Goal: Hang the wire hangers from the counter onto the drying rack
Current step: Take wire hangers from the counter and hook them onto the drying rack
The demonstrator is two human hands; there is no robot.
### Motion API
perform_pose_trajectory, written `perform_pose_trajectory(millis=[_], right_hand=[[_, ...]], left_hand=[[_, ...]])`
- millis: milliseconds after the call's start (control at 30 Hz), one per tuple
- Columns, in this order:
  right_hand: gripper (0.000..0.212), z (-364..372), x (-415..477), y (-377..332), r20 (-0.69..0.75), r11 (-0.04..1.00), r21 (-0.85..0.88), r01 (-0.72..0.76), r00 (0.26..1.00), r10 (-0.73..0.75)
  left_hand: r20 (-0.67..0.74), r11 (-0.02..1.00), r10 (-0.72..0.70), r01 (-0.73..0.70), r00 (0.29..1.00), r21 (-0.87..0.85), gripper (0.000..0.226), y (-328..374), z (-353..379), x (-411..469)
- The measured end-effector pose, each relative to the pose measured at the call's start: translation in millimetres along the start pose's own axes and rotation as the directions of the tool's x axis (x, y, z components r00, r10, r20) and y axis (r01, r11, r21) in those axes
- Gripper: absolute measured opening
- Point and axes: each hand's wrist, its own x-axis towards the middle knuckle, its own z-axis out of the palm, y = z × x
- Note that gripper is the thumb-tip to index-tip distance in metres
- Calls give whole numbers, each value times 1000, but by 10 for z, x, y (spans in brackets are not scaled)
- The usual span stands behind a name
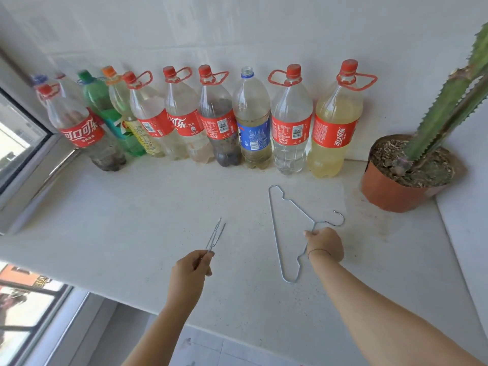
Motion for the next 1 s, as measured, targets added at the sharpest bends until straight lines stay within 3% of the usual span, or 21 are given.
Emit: perform_pose_trajectory(millis=[167, 300, 367, 433, 533, 733, 1000], right_hand=[[23, -2, 11, -11, 22, 1000, 0, -6, 1000, 6], [24, -42, -6, -60, 126, 984, 177, 4, 992, -27], [17, -52, -51, -111, 234, 913, 405, -49, 971, -52], [8, -74, -155, -174, 338, 768, 624, -146, 936, -97], [11, -173, -354, -321, 384, 675, 725, -137, 894, -231], [14, -320, -771, -718, 447, 663, 747, -50, 776, -444], [17, -439, -1575, -1328, 585, 657, 752, -57, 516, -625]], left_hand=[[-10, 1000, -15, 15, 1000, -11, 19, -88, -69, -83], [-6, 1000, -9, 8, 1000, -13, 19, -93, -77, -97], [2, 999, -23, 23, 1000, -39, 19, -75, -84, -86], [7, 994, -46, 47, 999, -94, 19, -41, -102, -70], [4, 965, -112, 109, 994, -237, 19, 41, -164, -70], [58, 817, -200, 199, 978, -541, 19, 322, -474, -123], [11, 685, -107, 81, 994, -724, 20, 767, -1352, -406]])
